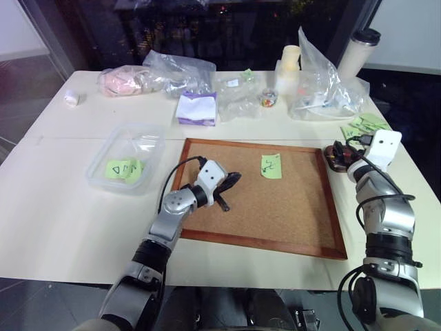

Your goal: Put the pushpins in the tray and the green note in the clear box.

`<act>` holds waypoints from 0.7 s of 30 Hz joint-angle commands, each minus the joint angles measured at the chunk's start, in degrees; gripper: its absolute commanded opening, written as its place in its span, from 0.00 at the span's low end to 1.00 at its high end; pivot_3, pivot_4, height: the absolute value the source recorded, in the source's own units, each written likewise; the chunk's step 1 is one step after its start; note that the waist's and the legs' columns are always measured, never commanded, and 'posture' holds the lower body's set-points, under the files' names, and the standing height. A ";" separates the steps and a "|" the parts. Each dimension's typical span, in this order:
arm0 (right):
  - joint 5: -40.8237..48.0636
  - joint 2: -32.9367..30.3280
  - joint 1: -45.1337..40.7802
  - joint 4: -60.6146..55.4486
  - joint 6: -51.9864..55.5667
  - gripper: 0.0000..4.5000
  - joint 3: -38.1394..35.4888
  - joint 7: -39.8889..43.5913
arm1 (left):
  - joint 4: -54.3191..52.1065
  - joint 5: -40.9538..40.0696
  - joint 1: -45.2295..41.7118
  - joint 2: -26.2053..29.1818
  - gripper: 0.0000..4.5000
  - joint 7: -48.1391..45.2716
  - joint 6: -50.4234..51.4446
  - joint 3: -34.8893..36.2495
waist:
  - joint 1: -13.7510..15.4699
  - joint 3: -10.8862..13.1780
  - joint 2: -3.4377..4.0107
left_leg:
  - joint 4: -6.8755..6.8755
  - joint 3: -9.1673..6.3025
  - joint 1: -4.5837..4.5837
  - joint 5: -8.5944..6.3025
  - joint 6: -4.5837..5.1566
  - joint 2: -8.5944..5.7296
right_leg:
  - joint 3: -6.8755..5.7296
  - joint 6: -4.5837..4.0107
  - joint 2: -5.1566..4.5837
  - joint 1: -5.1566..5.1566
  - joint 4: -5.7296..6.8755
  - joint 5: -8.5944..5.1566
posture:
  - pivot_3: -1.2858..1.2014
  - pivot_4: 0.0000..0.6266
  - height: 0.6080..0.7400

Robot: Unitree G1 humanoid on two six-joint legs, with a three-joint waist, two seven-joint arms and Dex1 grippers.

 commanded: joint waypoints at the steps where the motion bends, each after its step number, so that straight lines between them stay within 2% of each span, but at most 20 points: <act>1: 2.87 0.28 1.50 -7.97 1.81 0.99 1.58 4.23 | 4.13 2.04 3.24 0.72 0.00 -0.64 3.02 -2.15 | -0.01 0.00 0.00 | 0.00 0.00 0.00 0.00 0.00 0.00 | 0.00 0.00 0.00 0.00 0.00 0.00 | 0.52 0.24 1.00; 5: 8.51 -0.12 8.99 -24.47 8.51 0.99 10.65 14.43 | 2.71 0.92 3.29 1.00 0.00 -0.61 4.06 -1.03 | -0.07 0.00 0.00 | -0.03 -0.03 -0.01 -0.02 0.04 0.05 | 0.00 0.00 0.05 -0.01 -0.04 -0.01 | 0.52 0.24 1.00; 9: 7.51 0.50 11.56 -28.25 11.30 0.99 16.87 16.16 | 2.62 0.80 3.14 1.09 0.00 -0.57 4.20 -0.63 | -0.19 0.03 -0.05 | -0.05 -0.02 -0.01 -0.03 0.04 0.06 | 0.00 0.00 0.05 -0.03 -0.04 0.00 | 0.52 0.24 1.00; 13: 2.80 1.27 10.86 -23.86 7.80 0.99 21.83 16.85 | 2.70 0.92 2.90 0.75 0.00 0.17 4.05 -0.35 | -0.10 0.03 -0.06 | -0.05 -0.02 -0.02 -0.03 0.04 0.05 | -0.02 -0.01 0.06 -0.04 -0.06 -0.01 | 0.52 0.24 1.00; 21: -1.89 4.49 5.80 -12.48 1.72 0.99 22.91 15.95 | 1.24 1.40 3.76 1.06 0.00 0.75 3.85 -0.50 | -0.09 0.03 -0.07 | -0.05 -0.01 -0.01 -0.02 0.03 0.03 | -0.01 -0.01 0.07 -0.05 -0.04 -0.01 | 0.52 0.24 1.00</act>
